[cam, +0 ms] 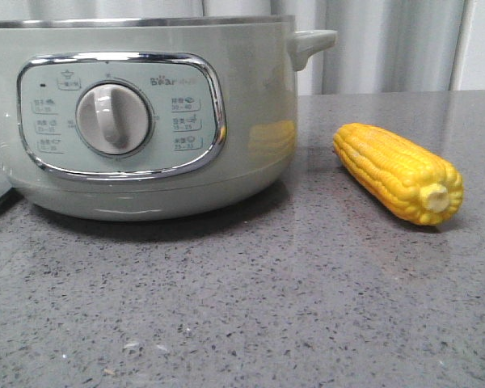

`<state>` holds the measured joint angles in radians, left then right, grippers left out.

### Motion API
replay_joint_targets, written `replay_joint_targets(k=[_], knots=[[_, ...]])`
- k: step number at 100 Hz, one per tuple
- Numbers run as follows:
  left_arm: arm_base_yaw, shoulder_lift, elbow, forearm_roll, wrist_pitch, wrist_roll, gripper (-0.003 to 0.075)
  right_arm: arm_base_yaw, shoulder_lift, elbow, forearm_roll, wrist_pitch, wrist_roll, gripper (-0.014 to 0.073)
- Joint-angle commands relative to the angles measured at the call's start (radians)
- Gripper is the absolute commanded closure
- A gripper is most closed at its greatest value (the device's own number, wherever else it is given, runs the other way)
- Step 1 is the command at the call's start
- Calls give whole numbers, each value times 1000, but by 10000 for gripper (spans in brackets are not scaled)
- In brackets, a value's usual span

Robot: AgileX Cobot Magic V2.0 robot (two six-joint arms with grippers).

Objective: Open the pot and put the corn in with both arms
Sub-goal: 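Lower the right gripper over the yellow corn cob and grasp it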

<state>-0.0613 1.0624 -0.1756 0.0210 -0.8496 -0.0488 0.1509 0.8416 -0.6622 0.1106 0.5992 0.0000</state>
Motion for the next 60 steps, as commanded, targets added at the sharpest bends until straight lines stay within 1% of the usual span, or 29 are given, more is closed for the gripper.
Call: replay_joint_targets(k=[1, 11, 36, 51, 60], knots=[[-7, -68, -48, 8, 6, -9, 300, 35, 114, -93, 8, -25, -12, 313], [-7, -143, -86, 48, 80, -9, 300, 67, 236, -179, 15, 18, -12, 313], [-7, -296, -168, 50, 217, -9, 300, 98, 485, -371, 55, 137, -12, 314], [-7, -345, -178, 50, 224, -9, 300, 102, 579, -444, 110, 211, -12, 314], [-7, -360, -178, 50, 231, -9, 300, 102, 620, -467, 116, 251, -12, 314]])
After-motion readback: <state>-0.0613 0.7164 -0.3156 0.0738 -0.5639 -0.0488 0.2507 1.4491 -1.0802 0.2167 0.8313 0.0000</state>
